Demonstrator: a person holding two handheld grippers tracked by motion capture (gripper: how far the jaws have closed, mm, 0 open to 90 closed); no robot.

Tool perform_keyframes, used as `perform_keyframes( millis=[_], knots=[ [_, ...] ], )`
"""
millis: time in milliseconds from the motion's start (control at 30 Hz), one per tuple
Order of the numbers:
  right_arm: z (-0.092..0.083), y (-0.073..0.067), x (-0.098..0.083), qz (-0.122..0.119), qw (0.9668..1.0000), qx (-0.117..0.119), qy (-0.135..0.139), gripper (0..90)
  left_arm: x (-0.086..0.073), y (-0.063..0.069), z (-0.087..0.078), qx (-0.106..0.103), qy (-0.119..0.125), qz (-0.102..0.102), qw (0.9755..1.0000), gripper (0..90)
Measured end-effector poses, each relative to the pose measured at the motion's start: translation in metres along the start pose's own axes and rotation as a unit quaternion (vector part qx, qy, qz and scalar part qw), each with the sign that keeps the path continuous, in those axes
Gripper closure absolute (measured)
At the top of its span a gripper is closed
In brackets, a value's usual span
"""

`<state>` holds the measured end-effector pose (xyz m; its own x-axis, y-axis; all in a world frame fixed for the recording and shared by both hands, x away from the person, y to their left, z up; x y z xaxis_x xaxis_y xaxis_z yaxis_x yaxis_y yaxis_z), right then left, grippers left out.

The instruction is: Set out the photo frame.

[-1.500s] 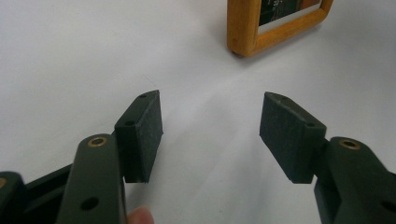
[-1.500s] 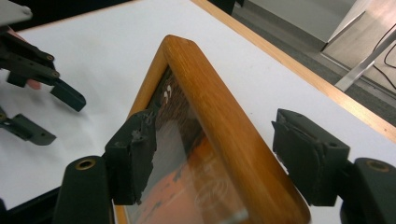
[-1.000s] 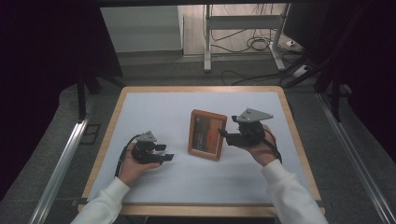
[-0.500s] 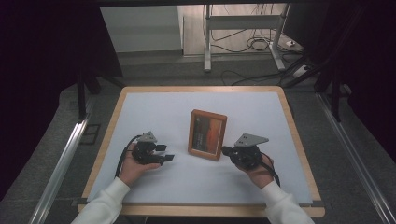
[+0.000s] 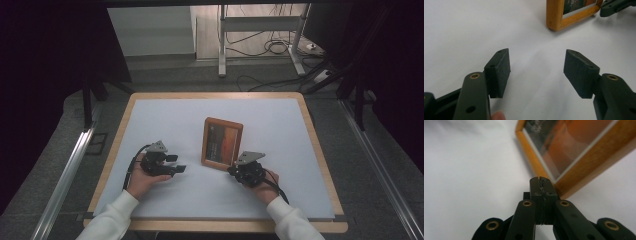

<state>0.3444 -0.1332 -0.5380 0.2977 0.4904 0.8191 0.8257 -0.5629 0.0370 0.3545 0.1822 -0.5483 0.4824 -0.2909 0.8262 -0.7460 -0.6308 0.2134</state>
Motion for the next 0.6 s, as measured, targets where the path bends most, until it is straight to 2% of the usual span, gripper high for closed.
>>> perform_keyframes(
  millis=[100,167,300,400,500,600],
  knots=[
    [0.002,0.004,-0.001,0.007,1.0,0.003,0.002,90.0,0.0,-0.001,0.0,0.0,0.0,-0.001,1.0,37.7],
    [0.002,0.004,-0.001,-0.001,1.0,0.0,0.0,89.9,0.0,-0.001,0.0,0.0,-0.001,-0.001,1.0,37.7],
    [0.001,0.007,-0.002,0.001,1.0,-0.005,-0.001,89.9,0.0,0.0,0.001,0.0,-0.001,-0.001,1.0,37.7],
    [-0.002,0.014,-0.004,0.008,0.9998,-0.016,0.001,89.9,0.0,0.0,0.001,0.0,0.0,-0.001,1.0,37.7],
    [-0.003,0.018,-0.005,0.017,0.9997,-0.017,0.005,90.0,0.0,0.0,0.001,0.0,0.0,-0.001,1.0,37.6],
    [-0.003,0.018,-0.005,0.01,0.9997,-0.02,0.003,90.0,0.0,0.0,0.001,0.0,0.0,-0.002,1.0,37.6]
  ],
)
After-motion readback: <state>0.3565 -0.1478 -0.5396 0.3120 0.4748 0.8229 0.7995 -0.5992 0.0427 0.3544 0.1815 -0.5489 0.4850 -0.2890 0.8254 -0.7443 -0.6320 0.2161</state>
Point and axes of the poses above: each handheld gripper's, and its own axes: z roughly forward along the jaws, x roughly out of its top, y roughly to its right, the point moved 2 cm from there along z, roughly forward along the jaws, and after that the axes turned 8 degrees about y, right-handed, at the moved point
